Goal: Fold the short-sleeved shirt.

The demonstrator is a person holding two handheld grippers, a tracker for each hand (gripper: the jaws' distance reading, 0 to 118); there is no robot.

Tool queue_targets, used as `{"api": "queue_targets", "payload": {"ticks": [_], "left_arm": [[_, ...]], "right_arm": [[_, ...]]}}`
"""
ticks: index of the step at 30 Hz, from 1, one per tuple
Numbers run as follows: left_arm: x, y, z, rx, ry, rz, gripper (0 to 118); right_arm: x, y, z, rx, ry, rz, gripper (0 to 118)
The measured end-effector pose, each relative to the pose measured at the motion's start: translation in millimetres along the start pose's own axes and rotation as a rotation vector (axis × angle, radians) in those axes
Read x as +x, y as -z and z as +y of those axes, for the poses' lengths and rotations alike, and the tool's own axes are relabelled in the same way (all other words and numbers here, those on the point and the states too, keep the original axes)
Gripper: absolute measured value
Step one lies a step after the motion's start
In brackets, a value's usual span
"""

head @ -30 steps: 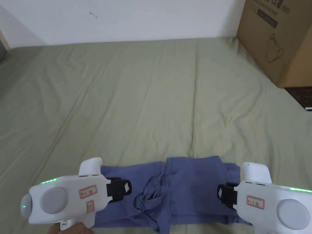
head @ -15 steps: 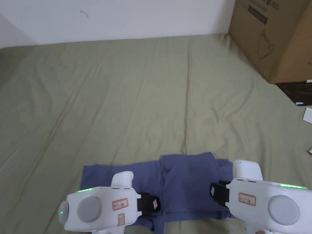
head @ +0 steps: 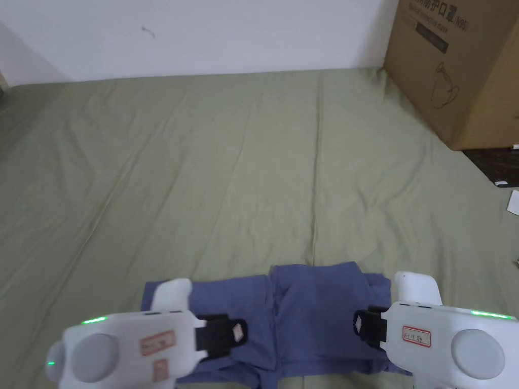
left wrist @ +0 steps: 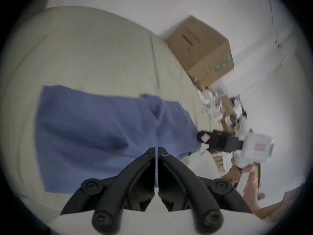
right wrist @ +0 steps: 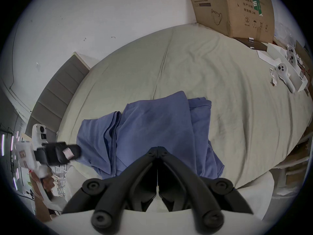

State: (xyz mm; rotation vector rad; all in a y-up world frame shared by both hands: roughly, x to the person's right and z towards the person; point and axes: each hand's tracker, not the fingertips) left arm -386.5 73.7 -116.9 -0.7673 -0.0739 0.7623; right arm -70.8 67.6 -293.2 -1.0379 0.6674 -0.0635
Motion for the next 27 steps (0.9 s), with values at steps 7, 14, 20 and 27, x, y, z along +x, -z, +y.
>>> {"api": "queue_targets", "payload": {"ticks": [7,14,20,27], "left_arm": [[-89,-63,0,0.102,-0.171,0.113,2],[-138,-71,-30,0.182,-0.418,-0.003,107],[-139,-35,-36,0.163,-0.450,-0.151,112],[-156,-2,-22,0.017,-0.470,-0.128,14]], "right_arm": [[-18,12,0,-0.025,-0.037,0.016,0],[-37,20,5,-0.033,-0.063,0.037,0],[-49,27,2,-0.064,-0.096,0.034,0],[-57,30,2,-0.079,-0.111,0.031,0]]}}
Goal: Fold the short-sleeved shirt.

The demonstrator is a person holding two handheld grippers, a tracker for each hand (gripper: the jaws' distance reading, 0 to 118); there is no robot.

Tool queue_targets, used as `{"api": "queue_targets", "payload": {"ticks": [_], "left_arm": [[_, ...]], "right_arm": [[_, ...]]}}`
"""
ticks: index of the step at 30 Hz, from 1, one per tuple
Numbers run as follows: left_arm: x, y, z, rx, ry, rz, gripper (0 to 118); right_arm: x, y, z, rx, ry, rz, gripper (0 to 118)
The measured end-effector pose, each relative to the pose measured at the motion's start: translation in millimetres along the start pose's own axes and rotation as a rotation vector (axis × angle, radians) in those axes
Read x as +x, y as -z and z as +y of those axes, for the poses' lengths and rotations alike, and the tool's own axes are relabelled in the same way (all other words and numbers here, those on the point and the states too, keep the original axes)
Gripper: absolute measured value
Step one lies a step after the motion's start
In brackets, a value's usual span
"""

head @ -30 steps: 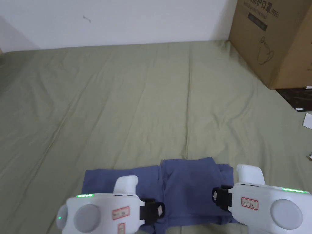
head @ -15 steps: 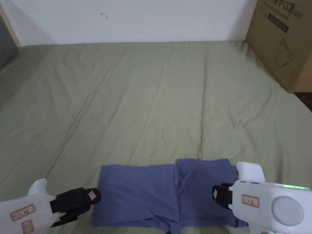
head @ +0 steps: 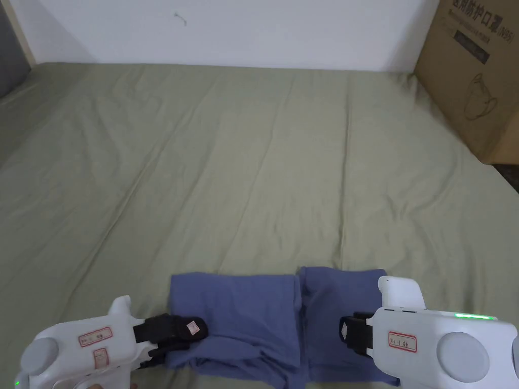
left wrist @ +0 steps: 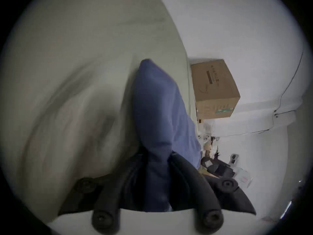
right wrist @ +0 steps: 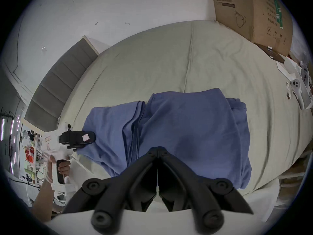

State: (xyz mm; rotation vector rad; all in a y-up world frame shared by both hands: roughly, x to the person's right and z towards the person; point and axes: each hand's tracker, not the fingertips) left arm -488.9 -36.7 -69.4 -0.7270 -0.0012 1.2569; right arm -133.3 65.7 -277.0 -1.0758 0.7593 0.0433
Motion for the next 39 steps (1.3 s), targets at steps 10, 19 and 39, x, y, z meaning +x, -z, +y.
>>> {"api": "queue_targets", "payload": {"ticks": [10,19,39], "left_arm": [[-11,-65,32,0.065,0.022,-0.036,14],[-9,-128,55,0.151,0.059,0.136,14],[194,11,-14,-0.118,0.554,0.050,14]], "right_arm": [[-9,1,10,0.004,-0.020,-0.005,0],[2,2,2,-0.007,0.008,-0.008,0],[43,-24,-6,0.048,0.090,-0.038,0]]}}
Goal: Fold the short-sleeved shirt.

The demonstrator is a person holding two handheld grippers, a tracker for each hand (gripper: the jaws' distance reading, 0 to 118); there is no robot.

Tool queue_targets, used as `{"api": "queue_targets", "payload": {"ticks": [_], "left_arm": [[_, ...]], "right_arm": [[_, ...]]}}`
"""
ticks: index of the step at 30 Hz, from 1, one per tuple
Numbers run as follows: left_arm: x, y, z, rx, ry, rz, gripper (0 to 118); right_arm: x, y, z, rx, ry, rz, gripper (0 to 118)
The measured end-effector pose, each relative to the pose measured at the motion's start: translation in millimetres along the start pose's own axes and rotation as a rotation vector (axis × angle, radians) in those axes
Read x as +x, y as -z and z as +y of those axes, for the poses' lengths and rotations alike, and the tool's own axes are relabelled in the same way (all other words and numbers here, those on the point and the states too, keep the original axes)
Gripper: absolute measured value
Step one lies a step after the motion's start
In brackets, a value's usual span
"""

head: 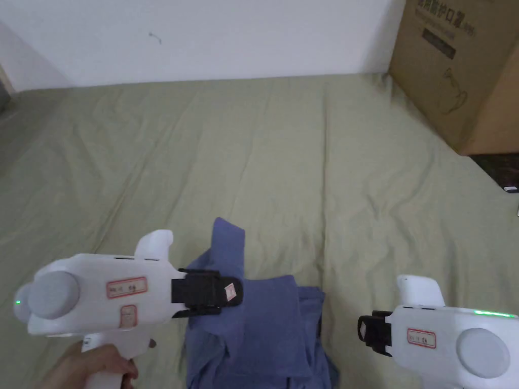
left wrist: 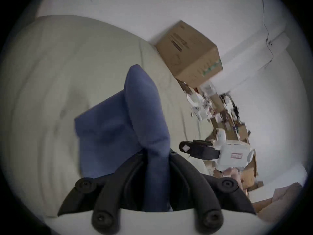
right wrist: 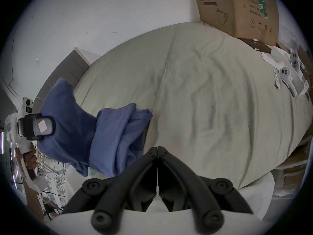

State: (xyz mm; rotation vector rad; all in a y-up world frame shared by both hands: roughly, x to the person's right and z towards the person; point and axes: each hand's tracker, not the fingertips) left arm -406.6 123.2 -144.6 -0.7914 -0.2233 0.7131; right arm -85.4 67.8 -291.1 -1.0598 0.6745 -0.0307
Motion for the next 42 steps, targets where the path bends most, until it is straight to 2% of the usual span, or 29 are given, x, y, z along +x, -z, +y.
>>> {"api": "queue_targets", "payload": {"ticks": [3,4,5,6,7,8,9,13,14,15,16,17,18,20,24,34,38,42], "left_arm": [[6,52,-6,-0.090,0.070,0.017,16],[10,68,-9,-0.127,0.079,0.021,22],[12,82,-14,-0.166,0.086,0.011,37],[14,95,-17,-0.208,0.095,-0.016,63],[13,105,-21,-0.234,0.085,-0.041,102],[11,113,-23,-0.250,0.065,-0.047,117],[10,112,-22,-0.246,0.053,-0.023,118],[-9,87,-8,-0.131,-0.083,-0.040,107],[-14,76,-6,-0.097,-0.113,-0.035,99],[-21,66,-3,-0.056,-0.143,-0.026,80],[-28,58,-1,-0.022,-0.161,-0.021,39],[-33,53,-1,0.000,-0.158,0.006,12],[-32,47,-6,0.015,-0.163,0.050,5],[-43,49,-11,-0.010,-0.166,0.129,4],[-45,68,-32,-0.079,-0.201,0.078,3],[6,150,-49,-0.241,-0.088,0.086,1],[16,162,-49,-0.251,-0.099,0.064,1],[28,166,-54,-0.280,-0.037,0.049,1]], "right_arm": [[12,-2,-4,-0.003,0.022,-0.009,0],[17,-2,-6,-0.006,0.036,-0.015,0],[22,-2,-7,-0.008,0.047,-0.016,0],[26,-2,-8,-0.011,0.058,-0.017,0],[32,-3,-9,-0.012,0.075,-0.024,0],[36,-3,-10,-0.013,0.087,-0.026,0],[39,-5,-10,-0.013,0.093,-0.029,0],[45,-14,-12,0.007,0.102,-0.037,0],[45,-15,-11,0.011,0.099,-0.038,0],[45,-16,-11,0.016,0.096,-0.040,0],[44,-17,-10,0.020,0.094,-0.041,0],[44,-16,-9,0.023,0.094,-0.040,0],[43,-16,-9,0.026,0.095,-0.038,0],[41,-14,-8,0.027,0.093,-0.028,0],[37,-10,-8,0.022,0.084,-0.019,0],[39,-11,-14,0.005,0.088,-0.014,0],[42,-13,-17,0.001,0.094,-0.020,0],[42,-14,-17,-0.003,0.094,-0.025,0]]}}
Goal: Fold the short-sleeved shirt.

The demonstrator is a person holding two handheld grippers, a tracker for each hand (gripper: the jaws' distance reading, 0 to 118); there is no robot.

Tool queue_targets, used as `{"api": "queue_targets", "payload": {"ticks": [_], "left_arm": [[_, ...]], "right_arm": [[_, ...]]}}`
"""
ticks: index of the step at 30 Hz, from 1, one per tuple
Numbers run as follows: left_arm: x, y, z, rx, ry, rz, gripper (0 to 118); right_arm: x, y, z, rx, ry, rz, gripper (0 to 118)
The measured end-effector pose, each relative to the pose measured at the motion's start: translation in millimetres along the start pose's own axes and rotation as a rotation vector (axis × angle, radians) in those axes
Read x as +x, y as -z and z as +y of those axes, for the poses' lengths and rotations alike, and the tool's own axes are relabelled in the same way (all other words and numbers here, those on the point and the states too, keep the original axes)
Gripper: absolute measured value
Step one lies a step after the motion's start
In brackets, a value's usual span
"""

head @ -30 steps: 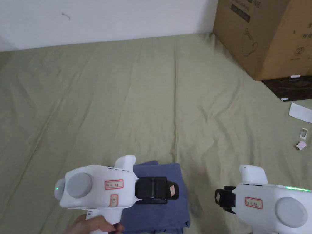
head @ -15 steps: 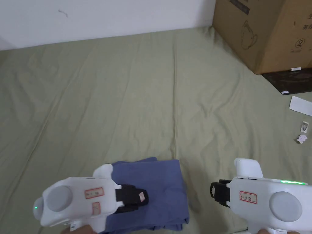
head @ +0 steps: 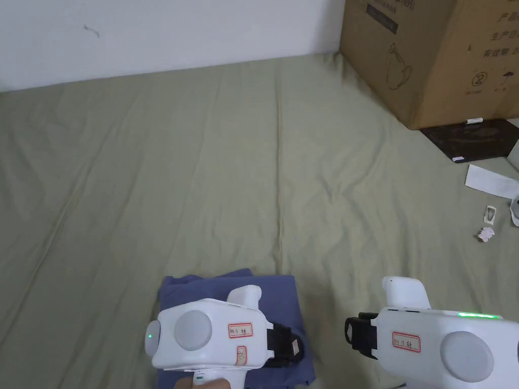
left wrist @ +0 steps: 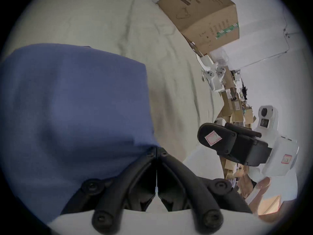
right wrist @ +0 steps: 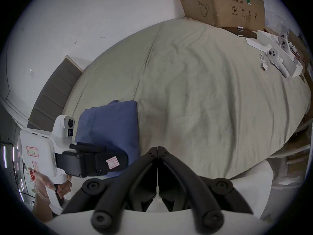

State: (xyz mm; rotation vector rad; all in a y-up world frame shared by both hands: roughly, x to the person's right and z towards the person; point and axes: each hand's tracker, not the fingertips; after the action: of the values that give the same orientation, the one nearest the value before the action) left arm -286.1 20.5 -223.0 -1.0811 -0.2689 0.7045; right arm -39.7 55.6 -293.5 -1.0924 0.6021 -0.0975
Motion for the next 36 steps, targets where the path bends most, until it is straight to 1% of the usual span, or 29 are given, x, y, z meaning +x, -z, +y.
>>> {"api": "queue_targets", "payload": {"ticks": [3,5,8,10,13,15,18,20,22,24,25,26,28,29,30,31,34,36], "left_arm": [[-2,-1,-2,-0.009,-0.012,-0.040,1],[-1,-9,-3,0.002,-0.006,-0.041,1],[-7,-43,-1,0.071,0.020,-0.043,1],[-20,-75,-1,0.144,0.006,-0.042,1],[-50,-125,-7,0.249,-0.048,-0.014,1],[-78,-154,-17,0.296,-0.094,0.010,1],[-112,-179,-36,0.336,-0.176,0.055,1],[-129,-186,-50,0.350,-0.227,0.045,1],[-144,-190,-62,0.364,-0.268,0.016,1],[-155,-186,-69,0.368,-0.312,-0.024,3],[-159,-184,-72,0.365,-0.319,-0.024,14],[-162,-182,-75,0.367,-0.330,-0.024,35],[-166,-173,-72,0.336,-0.336,-0.021,87],[-168,-168,-71,0.314,-0.342,-0.034,100],[-170,-162,-70,0.296,-0.343,-0.062,105],[-171,-159,-68,0.298,-0.345,-0.089,107],[-174,-142,-51,0.305,-0.367,-0.172,113],[-178,-129,-37,0.308,-0.384,-0.226,113]], "right_arm": [[-3,-1,1,-0.003,-0.002,-0.001,0],[-7,-2,3,-0.002,-0.008,0.002,0],[-16,-6,8,0.002,-0.039,0.010,0],[-26,-9,15,0.010,-0.062,0.028,0],[-48,-11,26,0.025,-0.103,0.103,0],[-71,-6,33,0.025,-0.153,0.143,0],[-101,11,37,-0.003,-0.236,0.184,0],[-118,32,36,-0.050,-0.273,0.192,0],[-128,59,31,-0.115,-0.271,0.192,0],[-132,88,22,-0.193,-0.274,0.123,0],[-130,99,17,-0.213,-0.281,0.097,0],[-130,104,13,-0.220,-0.282,0.079,0],[-130,99,14,-0.193,-0.251,0.110,0],[-129,95,16,-0.194,-0.250,0.110,0],[-129,95,19,-0.198,-0.250,0.112,0],[-129,96,20,-0.202,-0.254,0.114,0],[-129,95,20,-0.205,-0.255,0.116,0],[-129,96,19,-0.204,-0.251,0.113,0]]}}
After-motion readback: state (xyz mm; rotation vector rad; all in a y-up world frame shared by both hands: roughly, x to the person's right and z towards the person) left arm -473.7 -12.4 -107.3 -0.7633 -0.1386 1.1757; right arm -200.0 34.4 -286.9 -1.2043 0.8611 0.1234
